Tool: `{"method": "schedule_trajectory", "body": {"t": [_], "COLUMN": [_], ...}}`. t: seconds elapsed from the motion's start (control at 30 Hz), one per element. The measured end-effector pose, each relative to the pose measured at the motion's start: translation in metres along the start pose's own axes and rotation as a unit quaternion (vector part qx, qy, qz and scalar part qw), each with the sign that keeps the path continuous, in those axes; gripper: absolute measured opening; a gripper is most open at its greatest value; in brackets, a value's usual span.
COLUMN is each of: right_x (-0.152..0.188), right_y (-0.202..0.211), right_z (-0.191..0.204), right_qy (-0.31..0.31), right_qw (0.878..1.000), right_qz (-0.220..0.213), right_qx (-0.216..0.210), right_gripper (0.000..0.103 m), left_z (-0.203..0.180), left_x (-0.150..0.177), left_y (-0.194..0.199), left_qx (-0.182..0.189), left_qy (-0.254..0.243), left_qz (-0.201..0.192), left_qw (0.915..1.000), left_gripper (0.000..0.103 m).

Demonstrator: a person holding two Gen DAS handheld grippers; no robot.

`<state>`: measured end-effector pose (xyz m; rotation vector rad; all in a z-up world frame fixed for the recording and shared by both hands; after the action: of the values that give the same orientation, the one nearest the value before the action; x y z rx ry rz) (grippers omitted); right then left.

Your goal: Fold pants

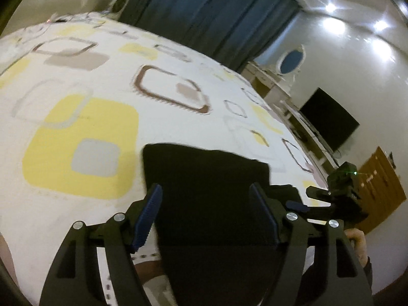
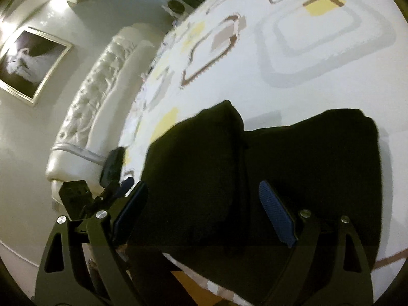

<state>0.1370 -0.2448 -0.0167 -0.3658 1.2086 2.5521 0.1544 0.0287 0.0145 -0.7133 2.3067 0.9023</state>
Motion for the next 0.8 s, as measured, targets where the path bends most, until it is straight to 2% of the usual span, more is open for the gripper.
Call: {"method": "schedule_trajectory", "body": {"t": [0.07,0.17,0.27,0.4,0.43,0.47,0.5,0.67,0.8], "right_x": [-0.003,-0.003,-0.003,-0.004,-0.006,-0.006,-0.006,-0.003,0.001], "right_y": [-0.013,-0.031,-0.039,-0.045,-0.044,-0.043,-0.044,-0.046,-0.043], "right_z": [0.001,0.007,0.011,0.012,0.011,0.009,0.007,-0.002,-0.002], "right_qy": [0.000,0.013,0.004,0.006,0.006,0.007,0.007,0.018,0.029], "right_qw": [1.000,0.999,0.998,0.997,0.996,0.996,0.996,0.996,0.996], "right_qz": [0.018,0.046,0.065,0.078,0.080,0.080,0.083,0.092,0.083], "right_qx": [0.015,0.017,-0.014,-0.025,-0.027,-0.024,-0.018,0.009,0.010], "right_gripper": [0.089,0.089,0.089,0.089,0.085,0.075,0.069,0.023,0.013], "left_z": [0.006,0.011,0.017,0.024,0.025,0.027,0.028,0.032,0.032], "left_x": [0.003,0.005,0.007,0.011,0.012,0.013,0.013,0.016,0.015], "left_y": [0.000,-0.001,-0.002,-0.006,-0.007,-0.008,-0.009,-0.011,-0.012], "left_qx": [0.000,-0.002,0.000,0.003,0.003,0.003,0.003,0.004,0.001], "left_qy": [0.005,0.005,0.011,0.020,0.021,0.022,0.022,0.030,0.029], "left_qz": [0.004,0.007,0.010,0.017,0.019,0.022,0.023,0.025,0.028], "left_qw": [1.0000,1.0000,0.9999,0.9996,0.9996,0.9995,0.9995,0.9992,0.9992], "left_gripper": [0.070,0.070,0.070,0.070,0.070,0.070,0.070,0.070,0.071]}}
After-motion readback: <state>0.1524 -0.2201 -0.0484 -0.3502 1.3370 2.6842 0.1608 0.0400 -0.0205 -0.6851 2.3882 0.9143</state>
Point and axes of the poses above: each gripper's, at about its wrist camera, not at the fingertips, and y roughly against the way its jaws point, z to its left, x to its underside, the point moved 1 cm from there along -y, roughly the way its jaws point, and after that the axes turned 11 degrees about x, right-handed, at the moved point
